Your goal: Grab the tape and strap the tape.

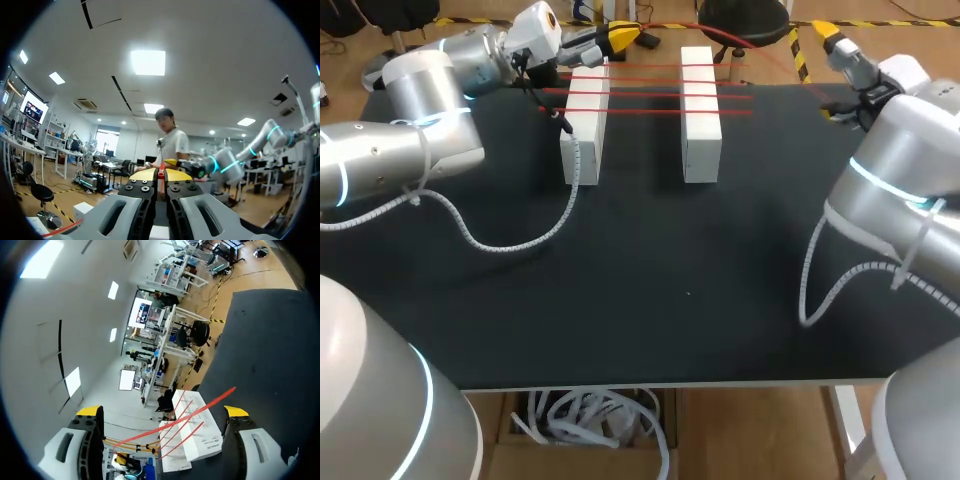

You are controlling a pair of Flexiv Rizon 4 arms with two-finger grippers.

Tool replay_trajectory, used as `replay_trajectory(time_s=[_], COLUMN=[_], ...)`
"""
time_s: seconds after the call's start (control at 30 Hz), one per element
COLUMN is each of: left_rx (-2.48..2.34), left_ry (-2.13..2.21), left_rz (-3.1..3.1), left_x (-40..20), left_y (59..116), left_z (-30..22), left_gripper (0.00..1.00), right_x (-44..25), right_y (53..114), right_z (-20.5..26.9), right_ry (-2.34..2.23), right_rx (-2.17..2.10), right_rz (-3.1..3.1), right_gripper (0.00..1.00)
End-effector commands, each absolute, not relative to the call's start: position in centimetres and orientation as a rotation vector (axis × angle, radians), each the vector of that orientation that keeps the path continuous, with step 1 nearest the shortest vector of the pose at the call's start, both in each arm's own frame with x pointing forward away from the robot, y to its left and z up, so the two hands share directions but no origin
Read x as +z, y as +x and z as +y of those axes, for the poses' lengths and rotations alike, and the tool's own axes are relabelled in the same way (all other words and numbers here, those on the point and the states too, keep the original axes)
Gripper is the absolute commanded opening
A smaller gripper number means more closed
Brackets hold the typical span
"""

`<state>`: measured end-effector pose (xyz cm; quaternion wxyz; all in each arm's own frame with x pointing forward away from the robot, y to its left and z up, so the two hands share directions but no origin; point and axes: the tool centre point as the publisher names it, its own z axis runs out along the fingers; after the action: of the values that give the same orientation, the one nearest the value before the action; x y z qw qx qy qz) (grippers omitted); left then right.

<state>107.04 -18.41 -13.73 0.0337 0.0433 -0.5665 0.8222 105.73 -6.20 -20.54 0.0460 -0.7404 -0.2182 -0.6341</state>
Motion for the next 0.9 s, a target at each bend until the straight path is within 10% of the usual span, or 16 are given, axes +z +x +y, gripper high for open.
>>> replay_trajectory(time_s=[0.03, 0.67, 0.8, 0.9], left_rx=[2.528, 2.528, 2.528, 2.528], left_ry=[0.13, 0.13, 0.13, 0.13], left_rz=[-1.739, -1.739, -1.739, -1.739], left_x=[-13.8, -13.8, -13.8, -13.8], left_y=[107.1, 107.1, 107.1, 107.1], left_z=[-18.4, -18.4, -18.4, -18.4], left_gripper=[0.0, 0.0, 0.0, 0.0], right_x=[-21.4, -21.7, -21.7, -21.7], right_y=[106.4, 105.5, 105.5, 105.4], right_z=[-5.8, -5.4, -5.6, -5.7], right_ry=[-2.259, -2.264, -2.271, -2.284], right_rx=[-2.042, -1.998, -1.993, -1.983], right_rz=[-0.563, -0.586, -0.604, -0.618], right_gripper=[1.0, 1.0, 0.57, 0.47])
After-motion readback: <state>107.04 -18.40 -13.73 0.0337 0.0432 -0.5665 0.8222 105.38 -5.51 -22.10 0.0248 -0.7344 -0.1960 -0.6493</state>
